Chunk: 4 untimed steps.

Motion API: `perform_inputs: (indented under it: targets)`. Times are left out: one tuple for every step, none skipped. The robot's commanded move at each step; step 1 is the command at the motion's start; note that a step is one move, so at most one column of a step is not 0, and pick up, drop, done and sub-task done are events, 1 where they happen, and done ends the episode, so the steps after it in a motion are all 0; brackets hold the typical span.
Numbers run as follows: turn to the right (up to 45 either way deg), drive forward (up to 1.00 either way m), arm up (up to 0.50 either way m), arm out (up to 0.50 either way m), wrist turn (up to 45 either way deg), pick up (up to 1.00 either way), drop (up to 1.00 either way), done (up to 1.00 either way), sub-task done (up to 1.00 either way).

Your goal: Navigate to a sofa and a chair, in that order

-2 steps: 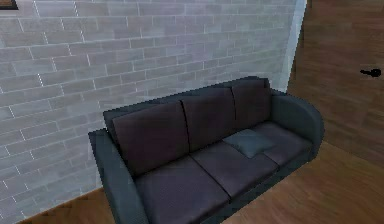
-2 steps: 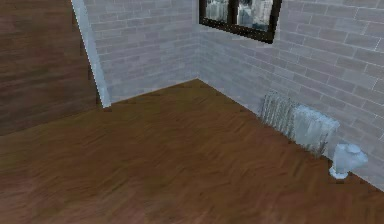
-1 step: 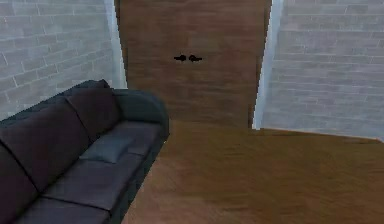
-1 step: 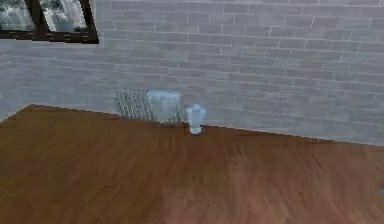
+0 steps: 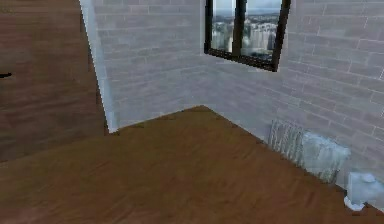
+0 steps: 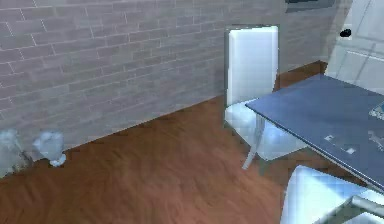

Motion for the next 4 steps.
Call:
perform_inputs:
  targets:
    - [45.0, 0.0, 0.0, 0.0, 0.0, 0.0, 0.0, 0.0, 0.0]
    - [30.0, 0.0, 0.0, 0.0, 0.0, 0.0, 0.0, 0.0, 0.0]
    - [0.0, 0.05, 0.0, 0.0, 0.0, 0.0, 0.0, 0.0, 0.0]
    - [45.0, 0.0, 0.0, 0.0, 0.0, 0.0, 0.0, 0.0, 0.0]
